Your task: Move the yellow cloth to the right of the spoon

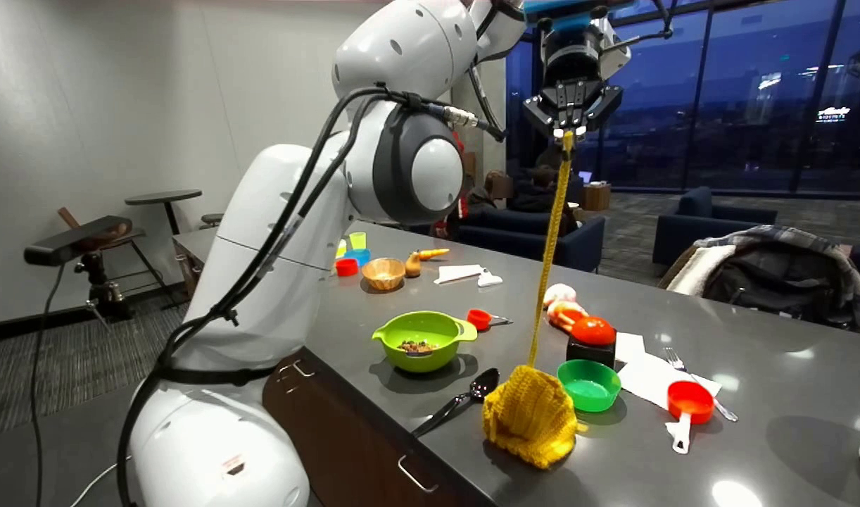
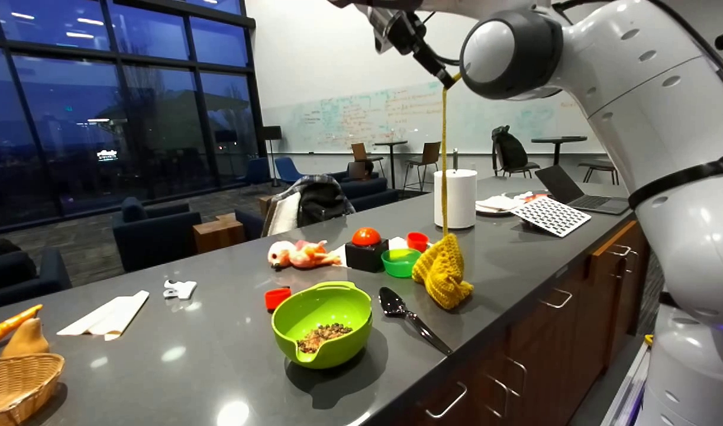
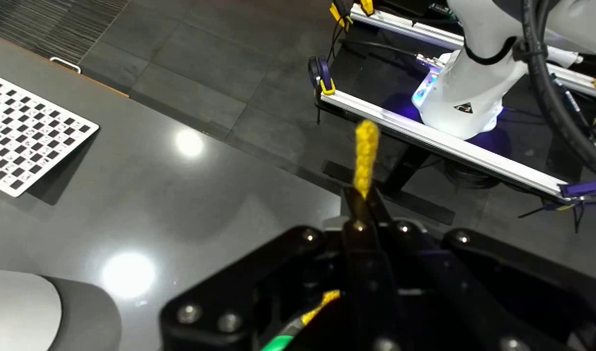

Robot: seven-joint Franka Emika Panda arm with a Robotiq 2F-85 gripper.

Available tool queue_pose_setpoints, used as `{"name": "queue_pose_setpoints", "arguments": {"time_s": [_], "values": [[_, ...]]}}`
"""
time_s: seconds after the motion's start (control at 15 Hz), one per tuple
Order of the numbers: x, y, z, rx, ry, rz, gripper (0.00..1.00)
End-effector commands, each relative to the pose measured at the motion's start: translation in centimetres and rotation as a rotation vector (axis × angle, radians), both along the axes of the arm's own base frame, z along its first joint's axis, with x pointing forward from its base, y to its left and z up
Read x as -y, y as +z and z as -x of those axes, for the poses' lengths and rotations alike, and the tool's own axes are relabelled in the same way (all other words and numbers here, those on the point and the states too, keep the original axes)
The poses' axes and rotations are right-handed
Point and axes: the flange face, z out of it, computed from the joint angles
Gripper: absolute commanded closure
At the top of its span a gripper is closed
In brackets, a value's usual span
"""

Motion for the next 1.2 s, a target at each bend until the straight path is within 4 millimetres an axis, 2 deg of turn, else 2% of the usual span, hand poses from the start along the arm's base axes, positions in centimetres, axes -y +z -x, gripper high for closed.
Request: {"name": "queue_pose_setpoints", "arguments": {"time_s": [0.0, 0.27, 0.53, 0.67, 0.87, 1.13], "values": [[-2.1, -0.3, -0.4, -0.015, 0.075, -0.043, 0.99], [-5.6, 0.9, 0.2, 0.004, 0.126, -0.033, 0.99], [-9.6, 3.2, 1.8, 0.060, 0.178, -0.023, 0.99], [-10.8, 4.5, 2.8, 0.097, 0.193, -0.022, 0.99], [-12.1, 6.7, 4.6, 0.164, 0.204, -0.023, 0.99], [-12.7, 9.2, 7.0, 0.241, 0.188, -0.017, 0.99]]}}
